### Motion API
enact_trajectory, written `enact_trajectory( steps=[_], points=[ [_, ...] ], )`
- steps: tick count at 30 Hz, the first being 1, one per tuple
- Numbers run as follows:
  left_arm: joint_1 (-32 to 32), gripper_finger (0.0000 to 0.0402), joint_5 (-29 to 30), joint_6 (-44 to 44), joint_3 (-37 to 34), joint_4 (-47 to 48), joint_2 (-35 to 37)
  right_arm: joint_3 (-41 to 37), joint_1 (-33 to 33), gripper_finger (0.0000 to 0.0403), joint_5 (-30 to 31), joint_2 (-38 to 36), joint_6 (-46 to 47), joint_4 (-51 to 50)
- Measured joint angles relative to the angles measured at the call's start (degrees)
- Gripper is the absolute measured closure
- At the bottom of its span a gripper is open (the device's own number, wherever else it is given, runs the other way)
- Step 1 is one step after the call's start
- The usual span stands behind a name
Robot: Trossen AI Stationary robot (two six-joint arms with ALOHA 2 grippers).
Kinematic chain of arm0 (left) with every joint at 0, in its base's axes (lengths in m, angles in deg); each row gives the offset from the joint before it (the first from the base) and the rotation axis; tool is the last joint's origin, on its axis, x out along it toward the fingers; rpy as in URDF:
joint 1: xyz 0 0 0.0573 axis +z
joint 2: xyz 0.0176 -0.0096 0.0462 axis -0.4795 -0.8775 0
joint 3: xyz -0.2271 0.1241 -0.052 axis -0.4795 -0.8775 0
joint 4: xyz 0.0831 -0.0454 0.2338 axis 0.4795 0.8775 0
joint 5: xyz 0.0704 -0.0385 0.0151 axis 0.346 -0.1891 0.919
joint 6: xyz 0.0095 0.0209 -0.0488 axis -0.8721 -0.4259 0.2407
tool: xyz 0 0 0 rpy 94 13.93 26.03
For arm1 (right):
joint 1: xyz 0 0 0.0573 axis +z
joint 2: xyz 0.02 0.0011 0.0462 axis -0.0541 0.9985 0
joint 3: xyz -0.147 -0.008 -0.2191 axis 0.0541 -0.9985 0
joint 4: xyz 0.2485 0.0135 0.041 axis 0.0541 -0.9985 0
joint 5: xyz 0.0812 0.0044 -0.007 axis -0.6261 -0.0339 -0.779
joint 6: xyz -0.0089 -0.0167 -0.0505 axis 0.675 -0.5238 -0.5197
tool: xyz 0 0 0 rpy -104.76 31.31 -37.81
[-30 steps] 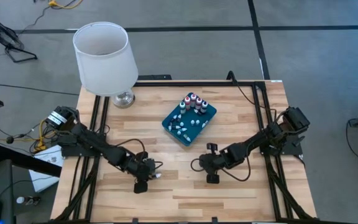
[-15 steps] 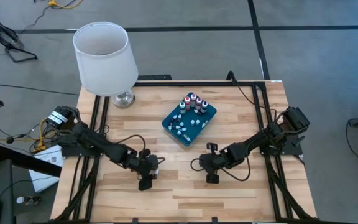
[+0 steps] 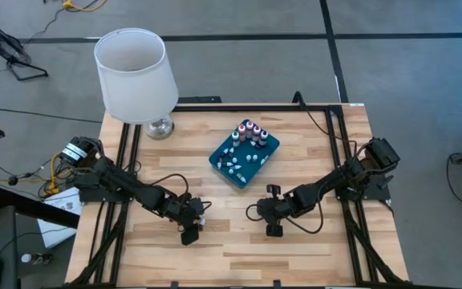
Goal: Pick & Place food coloring
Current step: Put the small brown food coloring bottle into the blue container
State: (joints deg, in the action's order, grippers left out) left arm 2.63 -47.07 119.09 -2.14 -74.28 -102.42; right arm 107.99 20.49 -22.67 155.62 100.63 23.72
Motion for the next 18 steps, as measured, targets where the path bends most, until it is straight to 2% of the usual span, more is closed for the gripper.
enact_trajectory(
  steps=[10, 18],
  points=[
    [0.0, 0.0191, -1.2, -2.0, 1.1, -1.1, -4.4, 0.0, 0.0, 0.0344, 0.1, 0.0, 0.0, 0.4],
    [0.0, 0.0191, 0.7, -7.4, 5.2, 10.7, -4.7, 0.0, 0.0, 0.0344, 0.1, 0.0, 0.0, 0.5]
  ],
)
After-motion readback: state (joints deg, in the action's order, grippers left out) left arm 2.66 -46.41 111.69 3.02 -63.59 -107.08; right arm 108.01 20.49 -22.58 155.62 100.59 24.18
